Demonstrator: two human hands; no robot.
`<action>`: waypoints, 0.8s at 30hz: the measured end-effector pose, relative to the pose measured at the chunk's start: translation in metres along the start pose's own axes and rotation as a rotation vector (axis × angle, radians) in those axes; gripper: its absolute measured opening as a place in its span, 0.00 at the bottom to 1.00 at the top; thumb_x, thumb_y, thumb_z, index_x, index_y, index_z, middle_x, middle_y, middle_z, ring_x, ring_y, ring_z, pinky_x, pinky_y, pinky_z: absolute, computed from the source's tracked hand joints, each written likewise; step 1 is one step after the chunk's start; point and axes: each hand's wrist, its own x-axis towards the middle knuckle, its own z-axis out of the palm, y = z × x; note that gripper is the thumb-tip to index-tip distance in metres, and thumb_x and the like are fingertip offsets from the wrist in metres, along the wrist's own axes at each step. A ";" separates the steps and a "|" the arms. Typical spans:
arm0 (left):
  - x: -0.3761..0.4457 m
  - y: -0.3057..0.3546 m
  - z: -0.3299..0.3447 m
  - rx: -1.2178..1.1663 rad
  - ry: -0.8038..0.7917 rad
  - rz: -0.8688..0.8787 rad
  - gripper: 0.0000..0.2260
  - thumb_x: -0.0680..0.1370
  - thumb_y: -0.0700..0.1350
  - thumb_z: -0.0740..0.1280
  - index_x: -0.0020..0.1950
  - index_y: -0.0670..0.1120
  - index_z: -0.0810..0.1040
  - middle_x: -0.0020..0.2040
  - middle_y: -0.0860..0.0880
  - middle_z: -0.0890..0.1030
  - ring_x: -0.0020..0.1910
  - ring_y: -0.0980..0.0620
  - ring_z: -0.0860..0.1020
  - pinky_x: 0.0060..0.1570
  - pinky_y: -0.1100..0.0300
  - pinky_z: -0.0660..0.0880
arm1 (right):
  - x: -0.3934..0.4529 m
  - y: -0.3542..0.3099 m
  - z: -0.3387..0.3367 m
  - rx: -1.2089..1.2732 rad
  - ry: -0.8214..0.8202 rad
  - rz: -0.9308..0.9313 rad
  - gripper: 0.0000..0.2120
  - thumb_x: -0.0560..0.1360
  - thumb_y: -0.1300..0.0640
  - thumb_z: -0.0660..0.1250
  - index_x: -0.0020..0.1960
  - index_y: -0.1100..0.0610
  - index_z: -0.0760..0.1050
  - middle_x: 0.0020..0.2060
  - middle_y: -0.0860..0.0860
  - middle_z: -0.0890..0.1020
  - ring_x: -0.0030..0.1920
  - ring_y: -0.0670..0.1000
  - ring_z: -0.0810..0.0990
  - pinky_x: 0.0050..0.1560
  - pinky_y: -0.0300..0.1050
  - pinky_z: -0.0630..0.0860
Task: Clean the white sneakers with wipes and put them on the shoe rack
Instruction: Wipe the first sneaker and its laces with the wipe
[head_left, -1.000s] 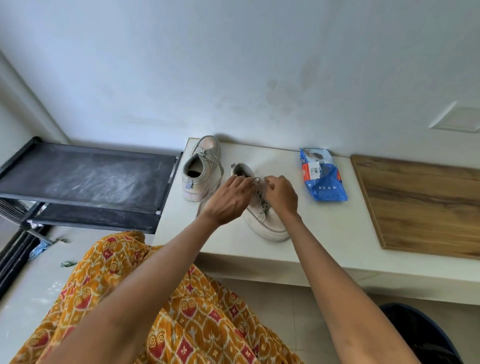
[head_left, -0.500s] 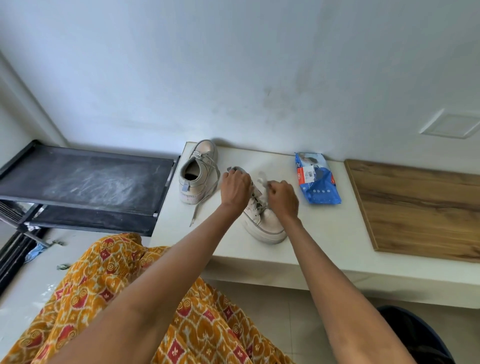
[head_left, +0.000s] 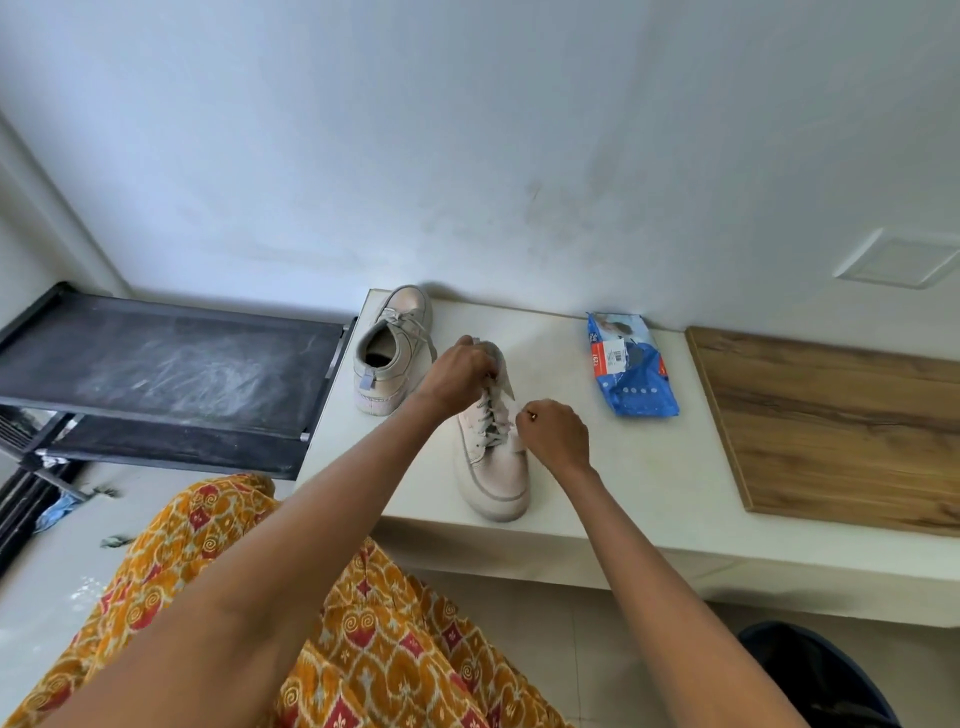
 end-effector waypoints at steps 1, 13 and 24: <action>-0.002 -0.003 -0.001 0.016 -0.003 0.048 0.09 0.74 0.36 0.65 0.50 0.44 0.83 0.53 0.50 0.81 0.52 0.46 0.72 0.44 0.60 0.67 | 0.002 0.001 0.001 0.057 0.027 0.027 0.12 0.74 0.59 0.57 0.33 0.61 0.71 0.34 0.55 0.76 0.36 0.57 0.73 0.33 0.44 0.63; -0.043 0.016 0.011 0.107 0.119 -0.023 0.08 0.78 0.41 0.60 0.53 0.42 0.76 0.59 0.42 0.72 0.53 0.43 0.71 0.36 0.49 0.78 | 0.025 -0.029 0.027 0.239 0.276 0.014 0.11 0.77 0.58 0.60 0.55 0.56 0.80 0.46 0.55 0.82 0.50 0.57 0.75 0.43 0.48 0.72; -0.041 0.021 0.013 0.176 0.091 -0.092 0.03 0.75 0.38 0.66 0.48 0.43 0.77 0.54 0.44 0.74 0.50 0.45 0.74 0.33 0.55 0.72 | 0.012 0.000 0.026 0.217 0.300 0.048 0.11 0.78 0.55 0.61 0.54 0.56 0.80 0.46 0.56 0.80 0.49 0.57 0.76 0.43 0.48 0.73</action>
